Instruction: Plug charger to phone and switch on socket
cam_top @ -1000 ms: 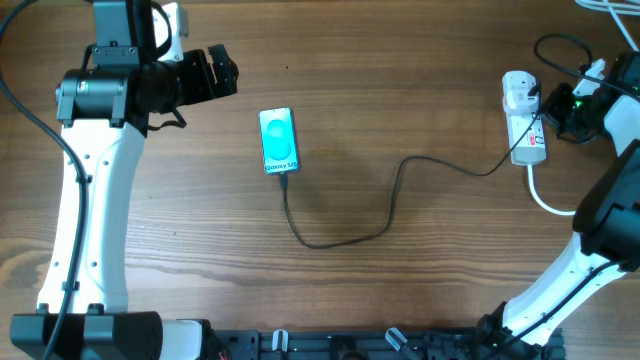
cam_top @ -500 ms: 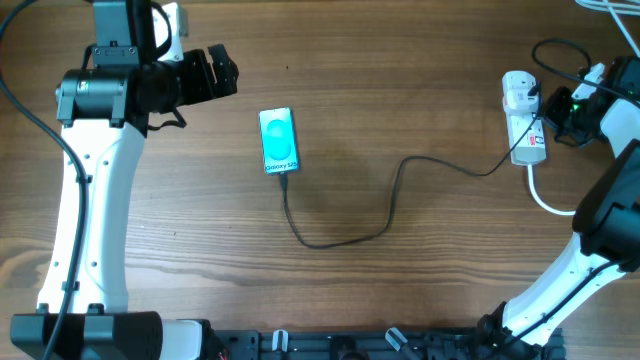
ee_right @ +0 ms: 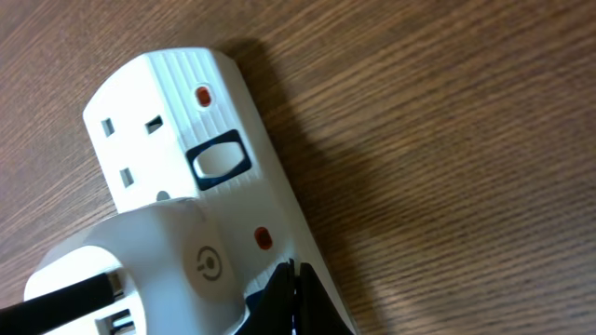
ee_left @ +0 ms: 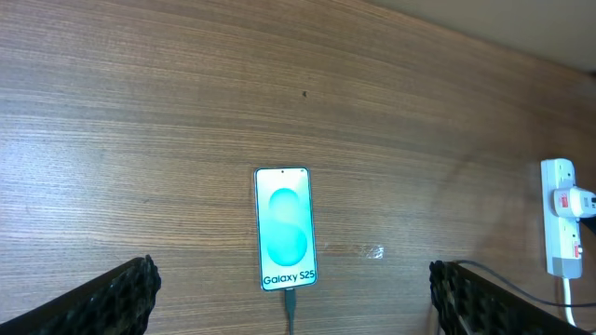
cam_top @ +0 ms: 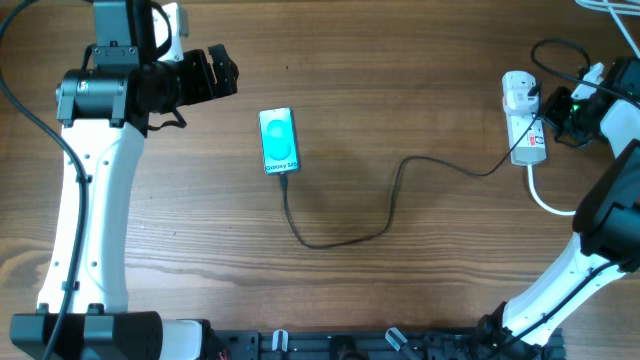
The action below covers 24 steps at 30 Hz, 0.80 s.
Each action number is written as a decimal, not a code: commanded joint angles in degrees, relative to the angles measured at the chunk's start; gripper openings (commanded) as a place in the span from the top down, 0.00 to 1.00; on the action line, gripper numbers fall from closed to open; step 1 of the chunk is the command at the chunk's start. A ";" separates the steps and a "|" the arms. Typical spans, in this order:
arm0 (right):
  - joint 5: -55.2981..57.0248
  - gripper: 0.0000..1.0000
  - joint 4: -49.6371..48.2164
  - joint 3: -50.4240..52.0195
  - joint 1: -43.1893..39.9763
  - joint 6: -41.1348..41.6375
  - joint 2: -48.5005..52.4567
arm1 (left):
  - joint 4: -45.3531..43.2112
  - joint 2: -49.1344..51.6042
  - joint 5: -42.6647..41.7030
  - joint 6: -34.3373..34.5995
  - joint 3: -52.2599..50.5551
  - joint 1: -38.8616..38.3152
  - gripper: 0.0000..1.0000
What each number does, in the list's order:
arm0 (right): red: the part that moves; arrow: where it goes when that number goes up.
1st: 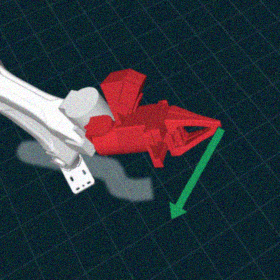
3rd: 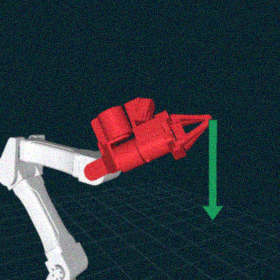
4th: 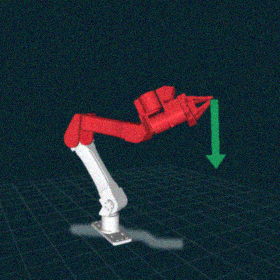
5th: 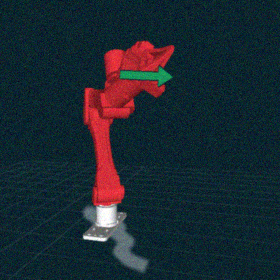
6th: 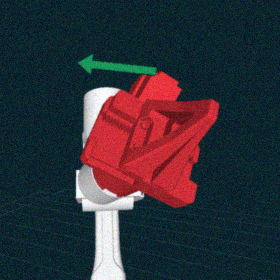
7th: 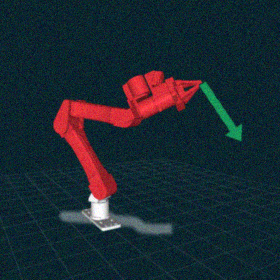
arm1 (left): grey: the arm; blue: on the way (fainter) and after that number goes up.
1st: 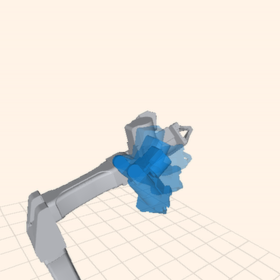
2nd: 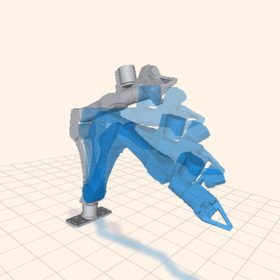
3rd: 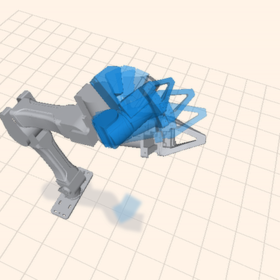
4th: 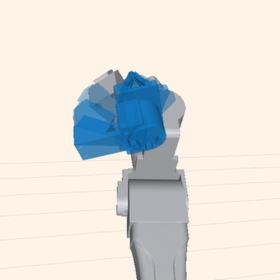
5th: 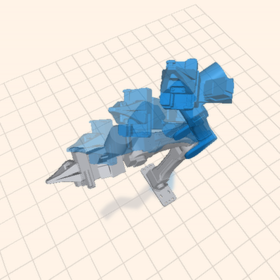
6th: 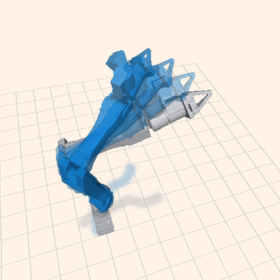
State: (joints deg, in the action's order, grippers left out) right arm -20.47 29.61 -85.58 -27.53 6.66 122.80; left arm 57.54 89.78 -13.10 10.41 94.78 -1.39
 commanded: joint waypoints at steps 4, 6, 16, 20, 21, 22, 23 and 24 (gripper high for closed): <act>-3.30 0.96 2.34 1.99 3.30 -2.64 1.55 | 0.04 0.02 0.57 0.52 0.07 0.02 0.00; -3.08 0.95 2.97 2.01 3.74 -2.32 1.55 | 0.04 0.02 0.57 0.52 0.07 0.02 0.00; -0.92 0.95 8.11 2.05 4.50 3.06 1.55 | 0.04 0.02 0.57 0.52 0.07 0.02 0.00; -0.90 0.96 8.94 2.05 4.50 4.07 1.55 | 0.04 0.02 0.57 0.52 0.07 0.02 0.00; -0.48 0.96 8.90 2.05 4.48 4.11 1.55 | 0.04 0.02 0.57 0.52 0.07 0.02 0.00; 0.76 0.96 8.68 2.01 4.48 4.85 1.53 | 0.04 0.02 0.57 0.52 0.07 0.02 0.00; 2.23 0.96 8.96 1.60 4.09 6.60 1.31 | 0.04 0.02 0.57 0.52 0.07 0.02 0.00; 2.51 0.96 9.64 0.79 3.41 7.54 0.90 | 0.04 0.02 0.57 0.52 0.07 0.02 0.00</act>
State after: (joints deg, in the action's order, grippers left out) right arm -18.50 35.99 -86.41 -25.85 10.26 121.69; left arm 57.54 89.78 -13.10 10.41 94.78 -1.39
